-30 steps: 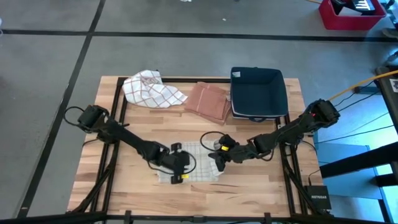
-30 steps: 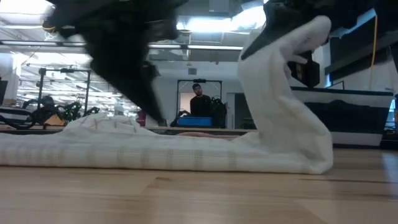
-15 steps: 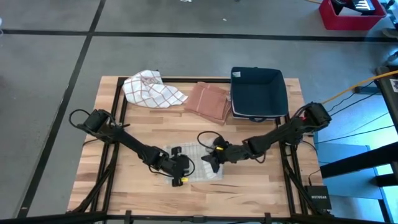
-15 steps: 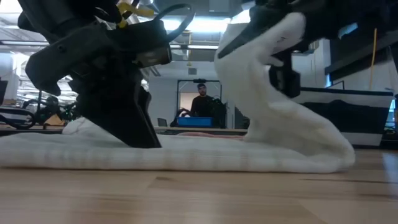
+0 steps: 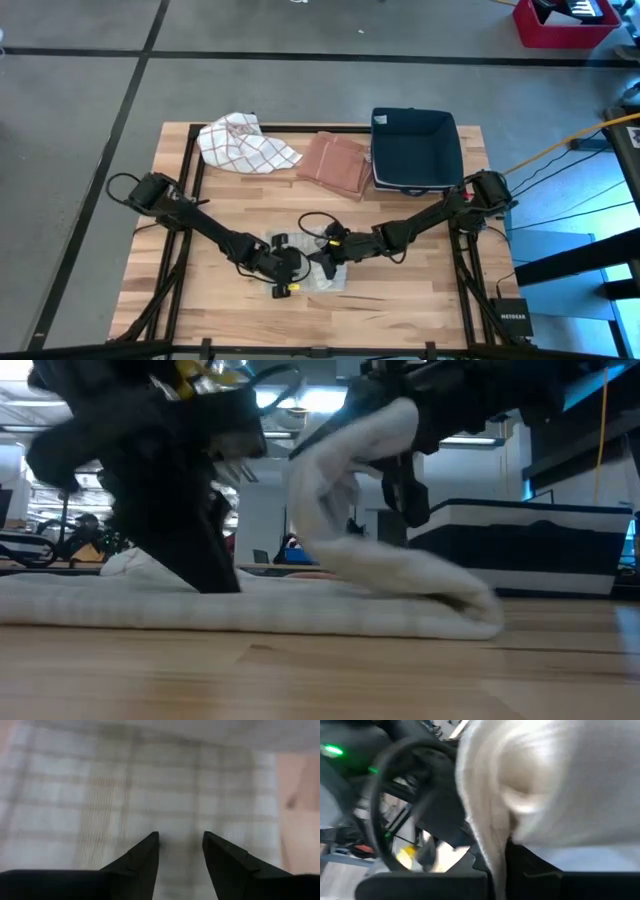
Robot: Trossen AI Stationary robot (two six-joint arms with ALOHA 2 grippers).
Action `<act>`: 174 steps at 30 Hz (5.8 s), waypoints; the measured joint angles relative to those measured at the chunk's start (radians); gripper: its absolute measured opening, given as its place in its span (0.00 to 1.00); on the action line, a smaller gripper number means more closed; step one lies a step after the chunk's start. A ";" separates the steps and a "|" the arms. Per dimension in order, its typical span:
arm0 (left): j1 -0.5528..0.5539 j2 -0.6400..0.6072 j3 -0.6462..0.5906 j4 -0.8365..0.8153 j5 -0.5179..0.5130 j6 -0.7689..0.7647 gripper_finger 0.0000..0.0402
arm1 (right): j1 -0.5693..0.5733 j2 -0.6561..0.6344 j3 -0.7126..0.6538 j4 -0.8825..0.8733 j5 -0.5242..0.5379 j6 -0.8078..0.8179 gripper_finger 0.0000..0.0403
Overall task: Fold towel
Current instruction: Fold the bottom white towel
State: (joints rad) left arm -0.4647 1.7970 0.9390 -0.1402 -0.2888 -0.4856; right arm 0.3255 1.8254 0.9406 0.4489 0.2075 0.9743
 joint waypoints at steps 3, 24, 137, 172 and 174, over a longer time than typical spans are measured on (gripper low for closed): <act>-0.032 -0.084 0.023 -0.160 0.001 -0.042 0.36 | -0.001 -0.001 0.000 -0.027 0.002 -0.003 0.06; -0.087 -0.053 -0.130 -0.020 -0.128 -0.128 0.36 | -0.014 0.131 0.094 0.045 0.029 0.039 0.06; -0.261 -0.114 -0.064 -0.179 -0.217 -0.212 0.36 | 0.113 0.195 0.094 -0.164 0.069 -0.778 0.39; -0.349 -0.120 0.013 -0.389 -0.141 -0.363 0.02 | 0.113 0.195 0.096 -0.163 0.069 -0.778 0.39; -0.349 -0.110 0.004 -0.395 -0.139 -0.390 0.03 | 0.113 0.195 0.096 -0.163 0.069 -0.778 0.39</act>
State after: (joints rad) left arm -0.8135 1.6866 0.9425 -0.5350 -0.4279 -0.8754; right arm 0.4381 2.0201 1.0363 0.2859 0.2764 0.1959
